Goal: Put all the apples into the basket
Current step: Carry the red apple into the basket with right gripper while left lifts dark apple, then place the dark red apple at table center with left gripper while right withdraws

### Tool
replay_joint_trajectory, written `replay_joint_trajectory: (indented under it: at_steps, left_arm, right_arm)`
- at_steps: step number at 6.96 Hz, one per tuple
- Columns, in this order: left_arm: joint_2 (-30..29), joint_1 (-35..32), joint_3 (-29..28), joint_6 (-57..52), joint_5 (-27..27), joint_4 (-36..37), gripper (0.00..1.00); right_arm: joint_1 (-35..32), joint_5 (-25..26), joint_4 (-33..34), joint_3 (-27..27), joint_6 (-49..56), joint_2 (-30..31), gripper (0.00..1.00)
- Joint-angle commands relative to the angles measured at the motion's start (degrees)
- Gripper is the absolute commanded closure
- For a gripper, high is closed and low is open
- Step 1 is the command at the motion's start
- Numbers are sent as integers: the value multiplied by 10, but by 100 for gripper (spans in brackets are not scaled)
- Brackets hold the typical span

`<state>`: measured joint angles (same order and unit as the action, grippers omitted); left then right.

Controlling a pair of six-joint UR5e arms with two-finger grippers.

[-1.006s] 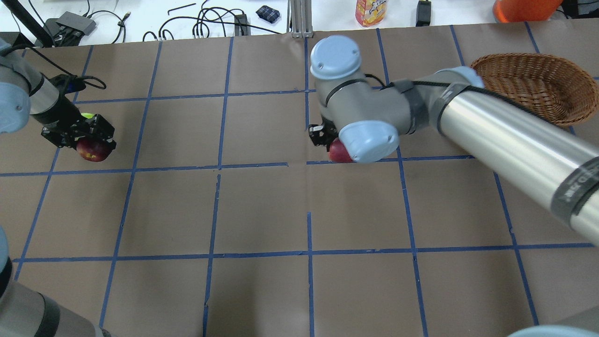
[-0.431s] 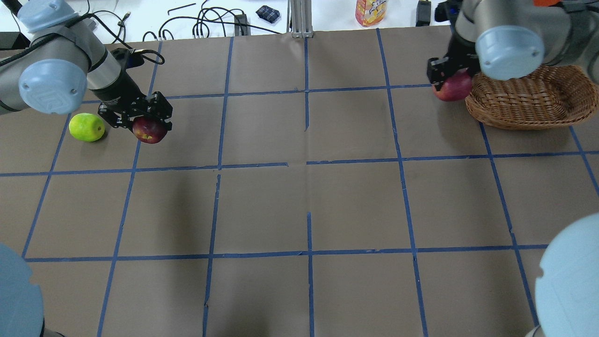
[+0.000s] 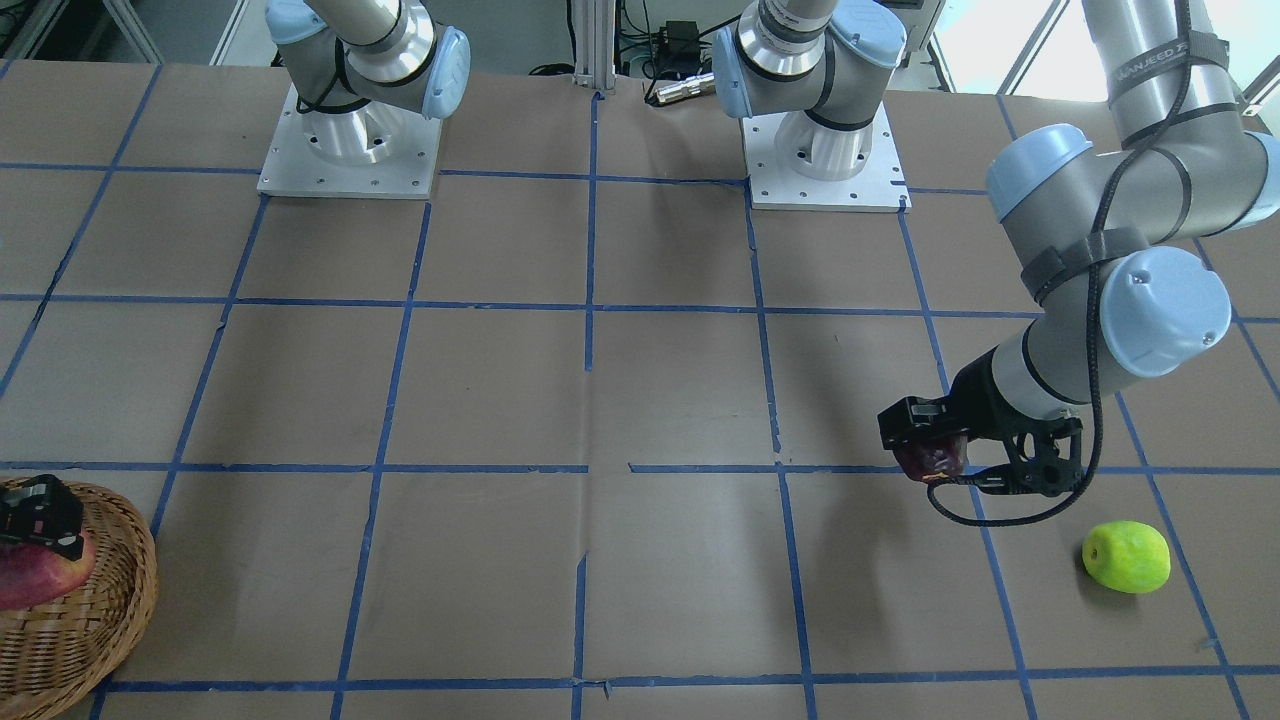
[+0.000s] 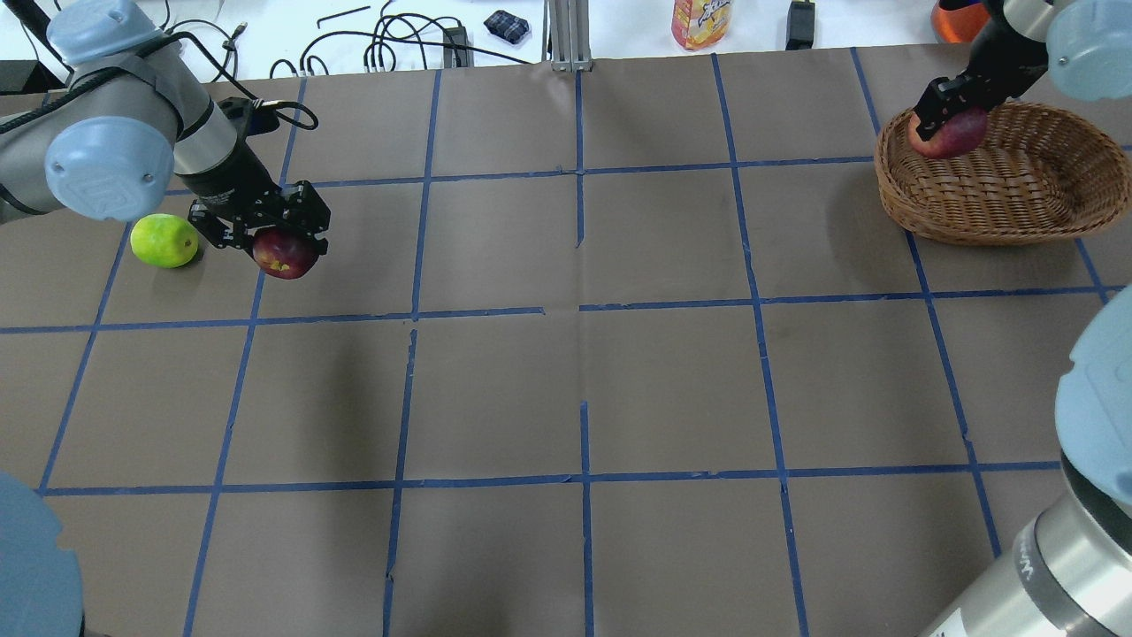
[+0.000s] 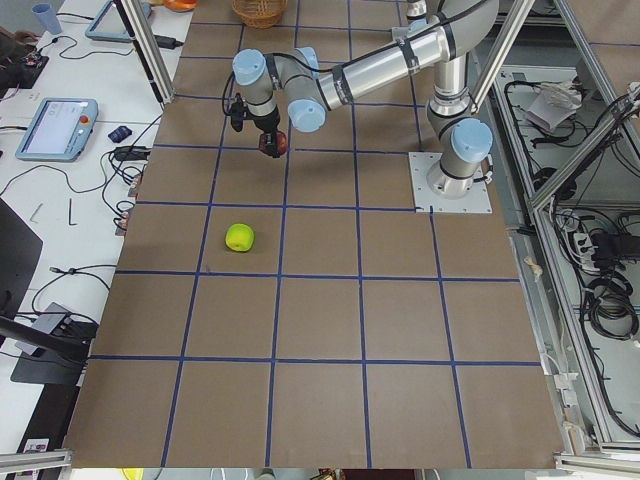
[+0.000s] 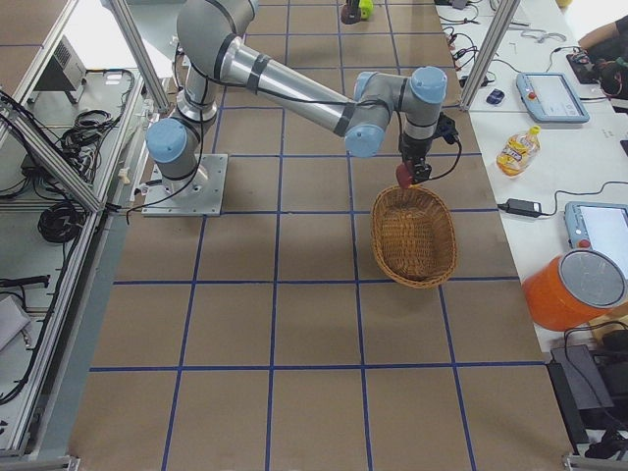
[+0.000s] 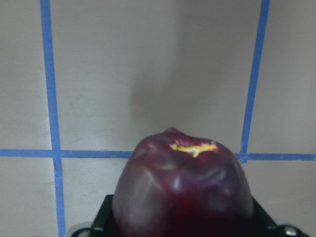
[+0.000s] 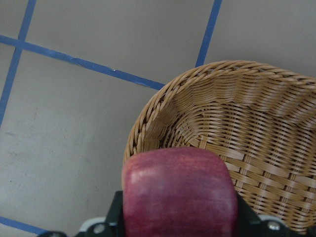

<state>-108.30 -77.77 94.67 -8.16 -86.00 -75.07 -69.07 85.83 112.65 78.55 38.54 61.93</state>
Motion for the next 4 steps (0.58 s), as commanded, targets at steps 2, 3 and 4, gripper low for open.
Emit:
replay_joint_trajectory:
  at_steps: [2,3,4]
  left_arm:
    - [-9,-106,-25,101,7,21,100]
    - [-18,-144,-31,138,13,57,100]
    - [-30,-176,-26,200,39,73,100]
  right_arm:
    - [25,-22,-1,-10,20,-16,27]
    - [25,-23,-8,-9,20,-16,23]
    - [25,-23,-10,-6,20,-16,22]
